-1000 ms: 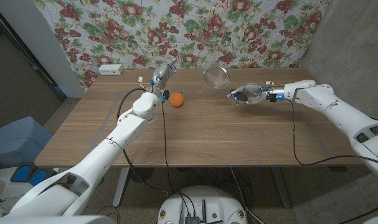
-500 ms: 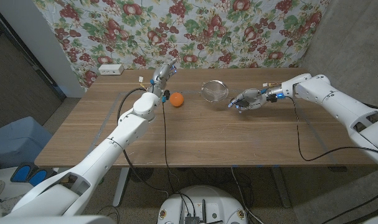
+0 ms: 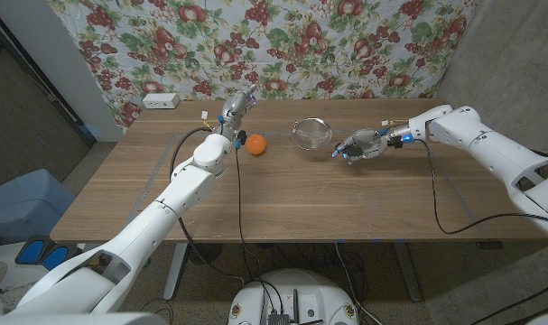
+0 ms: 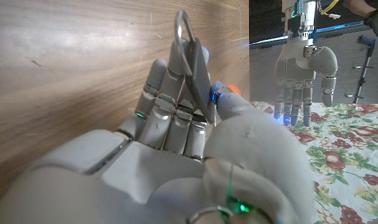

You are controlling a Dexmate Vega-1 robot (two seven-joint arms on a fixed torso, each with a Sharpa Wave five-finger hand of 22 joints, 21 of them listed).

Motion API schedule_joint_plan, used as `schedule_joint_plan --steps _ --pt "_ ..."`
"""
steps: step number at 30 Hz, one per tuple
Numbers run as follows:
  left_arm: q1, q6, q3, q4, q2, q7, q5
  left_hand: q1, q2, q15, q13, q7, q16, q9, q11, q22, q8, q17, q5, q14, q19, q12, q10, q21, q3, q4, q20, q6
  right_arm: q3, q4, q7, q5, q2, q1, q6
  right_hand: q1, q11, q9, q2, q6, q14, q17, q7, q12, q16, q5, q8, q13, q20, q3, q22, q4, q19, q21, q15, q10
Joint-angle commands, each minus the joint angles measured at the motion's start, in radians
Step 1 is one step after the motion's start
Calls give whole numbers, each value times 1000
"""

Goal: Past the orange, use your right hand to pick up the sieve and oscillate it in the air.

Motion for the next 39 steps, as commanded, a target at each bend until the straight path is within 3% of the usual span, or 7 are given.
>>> schedule_joint_plan --steps 1,5,19,31,39 --pt "10 -5 -6 -10 6 0 -2 -8 1 3 3 5 2 0 5 1 -2 2 -1 -2 0 -3 2 4 7 1 0 2 66 26 22 74 20 -49 147 27 -15 2 28 26 85 -4 -2 -15 -14 4 -4 4 -152 -2 -1 11 -13 -8 -106 -14" --pt "11 -9 -7 -9 6 -1 -3 -9 1 3 3 5 2 0 6 1 -2 2 -1 -2 0 -3 2 4 8 1 0 2 94 71 58 111 47 -59 211 18 -22 0 26 18 73 -14 -23 -26 -33 7 -5 9 -154 -9 -1 18 -31 -18 -107 -23" --pt "7 -15 -10 2 7 -9 -7 -12 0 3 3 5 2 0 6 1 -2 2 -1 -2 0 -3 2 4 12 1 0 1 185 174 111 217 123 -89 329 0 -42 -4 22 11 54 -12 -54 -41 -55 14 -5 26 -155 -25 -1 27 -64 -36 -107 -39" --pt "-3 -24 -10 21 2 -15 -10 -15 -1 3 3 5 3 0 6 1 -2 2 -1 -1 0 -3 3 5 16 0 0 1 242 285 170 278 193 -79 381 -12 -50 -6 21 7 40 -2 -77 -56 -67 18 -4 27 -156 -36 1 34 -85 -48 -107 -50" --pt "-6 -27 -11 28 2 -20 -13 -17 -1 2 3 5 3 0 6 1 -2 1 -1 -1 1 -3 2 5 18 0 0 2 258 285 163 283 199 -85 374 -20 -56 -8 22 5 26 -1 -83 -63 -79 21 -4 26 -156 -42 1 39 -96 -53 -107 -53"
